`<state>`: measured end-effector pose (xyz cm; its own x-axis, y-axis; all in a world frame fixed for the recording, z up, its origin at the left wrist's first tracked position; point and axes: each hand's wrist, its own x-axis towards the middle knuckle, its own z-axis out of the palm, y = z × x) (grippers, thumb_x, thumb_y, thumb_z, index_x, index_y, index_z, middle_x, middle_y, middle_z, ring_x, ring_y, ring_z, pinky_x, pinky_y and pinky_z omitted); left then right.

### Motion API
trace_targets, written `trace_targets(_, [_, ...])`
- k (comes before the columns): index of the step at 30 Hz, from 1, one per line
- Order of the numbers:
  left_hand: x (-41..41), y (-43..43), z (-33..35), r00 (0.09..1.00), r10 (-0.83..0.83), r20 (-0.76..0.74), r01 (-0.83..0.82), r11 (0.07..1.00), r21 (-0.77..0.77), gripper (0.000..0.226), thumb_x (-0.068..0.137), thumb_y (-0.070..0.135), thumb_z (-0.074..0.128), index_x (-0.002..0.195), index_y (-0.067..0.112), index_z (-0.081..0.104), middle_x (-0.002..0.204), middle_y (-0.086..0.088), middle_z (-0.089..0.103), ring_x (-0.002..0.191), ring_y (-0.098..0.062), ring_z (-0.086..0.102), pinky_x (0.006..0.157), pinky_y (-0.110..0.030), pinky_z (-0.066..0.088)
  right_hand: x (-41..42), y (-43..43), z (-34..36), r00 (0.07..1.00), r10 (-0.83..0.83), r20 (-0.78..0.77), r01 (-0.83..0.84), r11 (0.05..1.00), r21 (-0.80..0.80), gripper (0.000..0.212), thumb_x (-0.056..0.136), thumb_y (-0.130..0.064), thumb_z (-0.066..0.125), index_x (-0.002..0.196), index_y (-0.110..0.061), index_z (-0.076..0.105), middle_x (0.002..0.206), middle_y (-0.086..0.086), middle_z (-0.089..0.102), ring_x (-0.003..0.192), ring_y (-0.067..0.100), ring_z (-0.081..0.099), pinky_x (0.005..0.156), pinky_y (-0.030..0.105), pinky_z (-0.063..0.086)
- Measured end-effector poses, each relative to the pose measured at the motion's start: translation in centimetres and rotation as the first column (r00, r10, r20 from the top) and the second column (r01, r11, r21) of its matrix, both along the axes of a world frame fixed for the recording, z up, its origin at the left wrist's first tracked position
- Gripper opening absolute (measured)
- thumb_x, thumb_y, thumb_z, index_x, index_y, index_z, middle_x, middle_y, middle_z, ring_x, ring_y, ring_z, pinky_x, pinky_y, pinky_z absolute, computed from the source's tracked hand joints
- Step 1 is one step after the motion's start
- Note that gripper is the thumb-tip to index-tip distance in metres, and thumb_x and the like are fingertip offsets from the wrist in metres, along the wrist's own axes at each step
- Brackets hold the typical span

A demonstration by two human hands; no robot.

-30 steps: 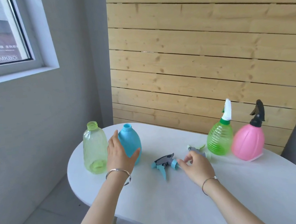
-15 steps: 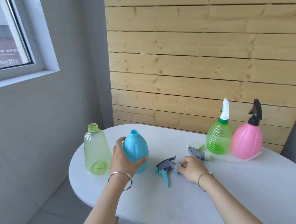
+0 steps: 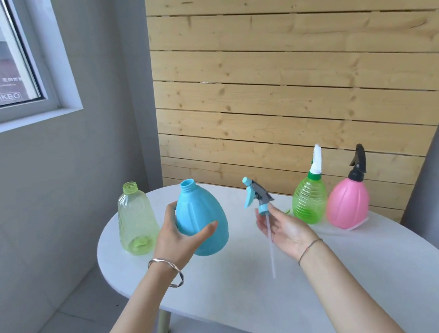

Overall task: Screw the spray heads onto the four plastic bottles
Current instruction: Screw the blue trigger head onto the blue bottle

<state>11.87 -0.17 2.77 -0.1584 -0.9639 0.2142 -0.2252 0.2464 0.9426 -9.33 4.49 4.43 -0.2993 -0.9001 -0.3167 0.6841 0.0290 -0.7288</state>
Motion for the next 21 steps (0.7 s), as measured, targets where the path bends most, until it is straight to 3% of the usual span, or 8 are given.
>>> trace_targets(3, [-0.2, 0.8, 0.2, 0.998, -0.059, -0.021, 0.059, 0.998, 0.003, 0.082, 0.043, 0.059, 0.076, 0.115, 0.041, 0.040, 0.099, 0.017, 0.062, 0.087, 0.001, 0.063, 0.059, -0.014, 0.050, -0.2, 0.1, 1.8, 0.996, -0.079, 0.038, 0.084, 0.983, -0.165, 0.013, 0.097, -0.012, 0.047, 0.091, -0.009, 0.058, 0.090, 0.006, 0.059, 0.081, 0.014, 0.062, 0.077, 0.027, 0.053])
trace_targets(6, [-0.7, 1.4, 0.0, 0.994, -0.109, 0.015, 0.109, 0.994, 0.017, 0.084, 0.041, 0.059, 0.077, 0.115, 0.044, 0.040, 0.104, 0.014, 0.060, 0.091, -0.003, 0.062, 0.059, -0.013, 0.050, -0.6, 0.6, 3.4, 0.990, -0.123, 0.066, 0.138, 0.932, -0.334, 0.013, 0.097, -0.013, 0.047, 0.094, -0.014, 0.059, 0.098, 0.001, 0.063, 0.077, 0.006, 0.072, 0.080, 0.028, 0.058])
trace_targets(11, [-1.8, 1.7, -1.3, 0.978, -0.162, 0.135, 0.158, 0.987, 0.034, 0.088, 0.044, 0.055, 0.080, 0.122, 0.037, 0.044, 0.118, 0.001, 0.057, 0.104, -0.019, 0.059, 0.086, -0.038, 0.055, -0.4, 1.4, 4.3, 0.980, -0.198, 0.027, 0.190, 0.879, -0.437, 0.013, 0.097, -0.013, 0.048, 0.100, -0.015, 0.061, 0.106, -0.002, 0.064, 0.096, 0.011, 0.067, 0.084, 0.028, 0.057])
trace_targets(13, [-2.1, 1.7, -1.7, 0.972, -0.168, 0.165, 0.164, 0.986, 0.041, 0.088, 0.044, 0.055, 0.080, 0.122, 0.038, 0.044, 0.118, 0.001, 0.057, 0.105, -0.018, 0.059, 0.089, -0.039, 0.054, -0.7, 1.7, 4.7, 0.972, -0.222, 0.081, 0.234, 0.859, -0.456, 0.013, 0.097, -0.013, 0.048, 0.098, -0.015, 0.061, 0.105, -0.001, 0.064, 0.096, 0.011, 0.067, 0.083, 0.027, 0.058])
trace_targets(17, [-2.5, 1.7, -2.1, 0.960, -0.185, 0.210, 0.185, 0.983, 0.022, 0.083, 0.043, 0.058, 0.079, 0.116, 0.046, 0.042, 0.114, 0.007, 0.058, 0.100, -0.013, 0.059, 0.083, -0.030, 0.053, -1.5, 2.0, 5.4, 0.959, -0.245, 0.143, 0.284, 0.832, -0.477, 0.012, 0.096, -0.014, 0.049, 0.098, -0.014, 0.061, 0.106, -0.001, 0.065, 0.086, 0.008, 0.072, 0.081, 0.024, 0.059])
trace_targets(21, [-2.8, 2.0, -1.9, 0.955, -0.209, 0.208, 0.212, 0.977, 0.010, 0.078, 0.044, 0.059, 0.079, 0.110, 0.056, 0.038, 0.105, 0.021, 0.059, 0.093, -0.003, 0.061, 0.069, -0.021, 0.053, -1.2, 2.0, 5.0, 0.961, -0.265, 0.074, 0.267, 0.831, -0.488, 0.015, 0.098, -0.016, 0.046, 0.104, -0.016, 0.060, 0.109, -0.004, 0.064, 0.099, 0.011, 0.067, 0.086, 0.027, 0.056])
